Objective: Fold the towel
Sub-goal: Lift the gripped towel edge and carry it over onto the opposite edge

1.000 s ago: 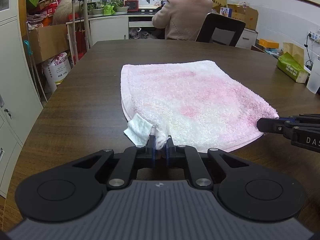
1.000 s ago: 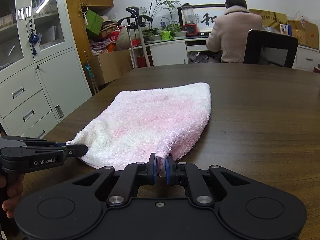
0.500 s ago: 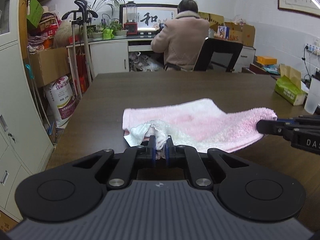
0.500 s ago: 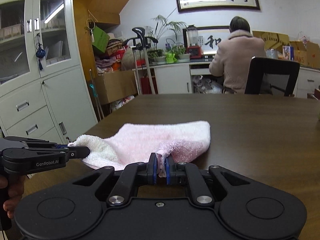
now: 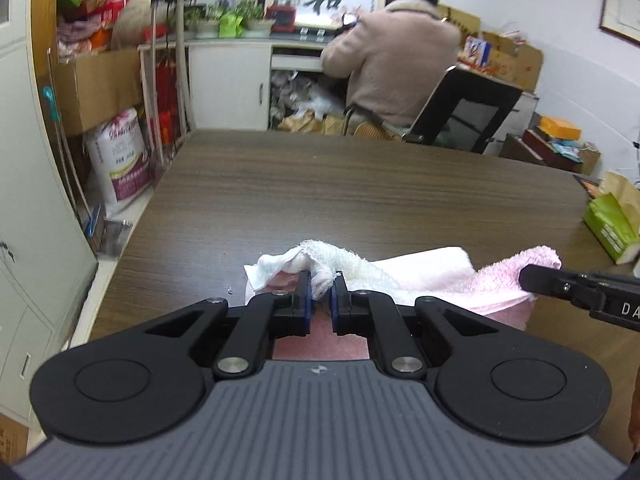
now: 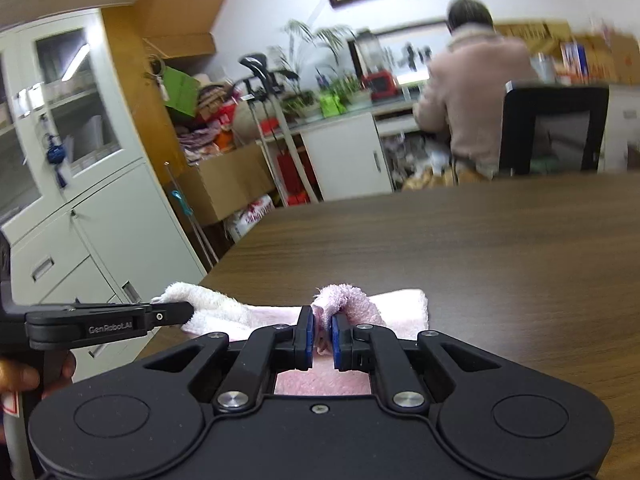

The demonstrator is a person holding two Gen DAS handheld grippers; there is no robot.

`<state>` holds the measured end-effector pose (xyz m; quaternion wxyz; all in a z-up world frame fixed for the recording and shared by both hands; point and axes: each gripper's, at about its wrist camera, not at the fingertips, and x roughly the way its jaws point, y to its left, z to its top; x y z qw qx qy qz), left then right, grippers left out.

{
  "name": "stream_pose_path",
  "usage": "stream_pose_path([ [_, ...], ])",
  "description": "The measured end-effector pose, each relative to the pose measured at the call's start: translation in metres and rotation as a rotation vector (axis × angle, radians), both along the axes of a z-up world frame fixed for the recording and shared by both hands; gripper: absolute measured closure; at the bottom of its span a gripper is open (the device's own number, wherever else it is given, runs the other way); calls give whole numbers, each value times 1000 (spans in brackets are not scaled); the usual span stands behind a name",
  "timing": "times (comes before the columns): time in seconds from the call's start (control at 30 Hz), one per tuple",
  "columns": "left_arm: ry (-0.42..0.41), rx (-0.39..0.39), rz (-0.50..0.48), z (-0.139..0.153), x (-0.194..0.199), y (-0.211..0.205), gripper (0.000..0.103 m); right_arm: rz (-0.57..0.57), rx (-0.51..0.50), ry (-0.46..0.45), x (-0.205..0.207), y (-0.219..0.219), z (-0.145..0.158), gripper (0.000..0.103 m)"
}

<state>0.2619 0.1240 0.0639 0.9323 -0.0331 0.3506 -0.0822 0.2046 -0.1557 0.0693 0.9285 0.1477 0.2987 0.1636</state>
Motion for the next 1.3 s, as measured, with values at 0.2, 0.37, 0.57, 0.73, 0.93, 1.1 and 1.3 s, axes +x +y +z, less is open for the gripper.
stream_pose_path([
  [0.2,104,-19,73,-27,40,6,77,-9,10,57,37,2,-21,87],
  [0.37,23,7,177,-26,28,14,15,-68,18,71,54,-3,-37,55],
  [0.57,-37,90,129,-21,7,9,15,-79,58,40,57,-12,-39,42],
  [0.73,-24,169,-8,-18,-10,1,15,-74,118,87,62,-23,-37,38],
  [0.93,22,240,-84,-29,-8,-19,15,14,-207,-21,21,-4,-38,38],
  [1.1,55,195,-108,-30,-2,-24,15,153,-257,31,23,15,-47,38],
  [1.3,57,167,-48,-39,21,-19,15,242,-124,69,47,18,-50,38],
])
